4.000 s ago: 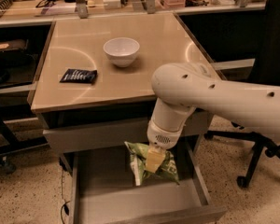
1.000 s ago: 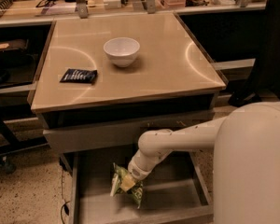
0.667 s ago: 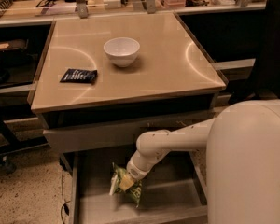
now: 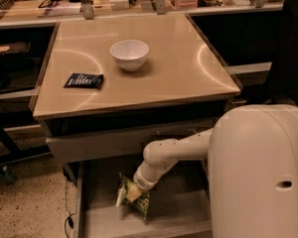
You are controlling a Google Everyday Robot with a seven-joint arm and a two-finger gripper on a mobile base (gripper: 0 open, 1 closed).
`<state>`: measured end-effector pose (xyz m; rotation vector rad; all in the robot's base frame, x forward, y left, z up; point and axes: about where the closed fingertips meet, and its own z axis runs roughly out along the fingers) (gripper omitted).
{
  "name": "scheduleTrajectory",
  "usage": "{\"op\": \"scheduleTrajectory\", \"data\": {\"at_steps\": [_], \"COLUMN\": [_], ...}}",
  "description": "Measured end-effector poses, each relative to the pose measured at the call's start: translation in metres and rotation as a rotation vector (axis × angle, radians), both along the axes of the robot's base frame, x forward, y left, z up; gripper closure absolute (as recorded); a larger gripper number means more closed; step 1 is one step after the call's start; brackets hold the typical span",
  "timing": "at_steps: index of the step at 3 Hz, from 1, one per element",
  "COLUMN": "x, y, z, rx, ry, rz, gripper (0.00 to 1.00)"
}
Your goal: Place green jalapeno chip bag into middle drawer
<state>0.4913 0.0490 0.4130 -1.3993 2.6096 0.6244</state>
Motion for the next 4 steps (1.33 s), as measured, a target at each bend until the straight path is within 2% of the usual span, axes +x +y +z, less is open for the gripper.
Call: {"op": "scheduleTrajectory", "data": {"at_steps": [1,4], "x": [0.0000,-0.0001], "y": [0.0000,0.0000], "z": [0.0000,-0.0001], "rx": [0.000,0.000], "ry": [0.000,0.000], "rz": [0.000,0.000], "gripper": [0.81,0.11]}}
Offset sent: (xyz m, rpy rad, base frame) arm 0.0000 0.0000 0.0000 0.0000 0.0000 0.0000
